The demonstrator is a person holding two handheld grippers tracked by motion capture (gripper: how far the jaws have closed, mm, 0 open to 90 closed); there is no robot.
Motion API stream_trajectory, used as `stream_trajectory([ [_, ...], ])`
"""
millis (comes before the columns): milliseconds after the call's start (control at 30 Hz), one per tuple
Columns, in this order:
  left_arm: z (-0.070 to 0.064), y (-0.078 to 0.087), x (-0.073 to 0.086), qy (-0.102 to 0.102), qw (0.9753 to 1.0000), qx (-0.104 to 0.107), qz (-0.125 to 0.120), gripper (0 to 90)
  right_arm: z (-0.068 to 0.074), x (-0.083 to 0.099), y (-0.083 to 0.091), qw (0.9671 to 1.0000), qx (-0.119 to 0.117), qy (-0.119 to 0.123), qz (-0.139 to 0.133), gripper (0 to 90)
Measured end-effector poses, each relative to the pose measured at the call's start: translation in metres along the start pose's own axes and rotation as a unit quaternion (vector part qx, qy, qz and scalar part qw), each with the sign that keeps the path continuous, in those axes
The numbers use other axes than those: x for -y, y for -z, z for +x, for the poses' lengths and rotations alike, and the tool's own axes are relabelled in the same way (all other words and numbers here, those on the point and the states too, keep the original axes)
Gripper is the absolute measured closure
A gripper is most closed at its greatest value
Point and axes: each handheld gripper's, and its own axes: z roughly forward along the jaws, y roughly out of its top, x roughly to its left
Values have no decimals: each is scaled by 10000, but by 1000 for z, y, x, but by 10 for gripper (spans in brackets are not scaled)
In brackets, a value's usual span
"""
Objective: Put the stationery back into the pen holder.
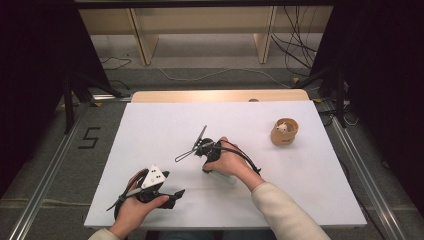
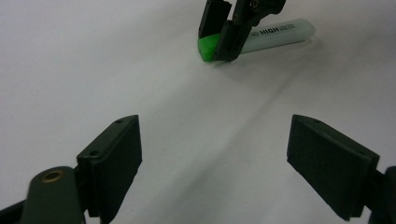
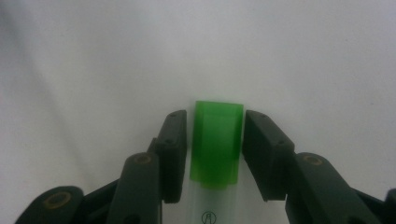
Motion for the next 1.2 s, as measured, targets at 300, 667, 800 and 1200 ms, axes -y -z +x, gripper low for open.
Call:
stream_trajectory([
  [300, 0, 0, 0, 0, 10000, 0, -7, 178, -1, 0, 0, 10000, 45, -22, 6, 634],
  [667, 0, 0, 0, 4, 10000, 1, -10, 178, -1, 0, 0, 10000, 57, -61, -6, 660],
  [800, 0, 0, 0, 4, 10000, -1, -11, 178, -1, 0, 0, 10000, 55, -55, -7, 667],
  [1200, 0, 0, 0, 28, 10000, -23, -45, 178, -1, 2, 7, 9998, 112, -90, -113, 669],
])
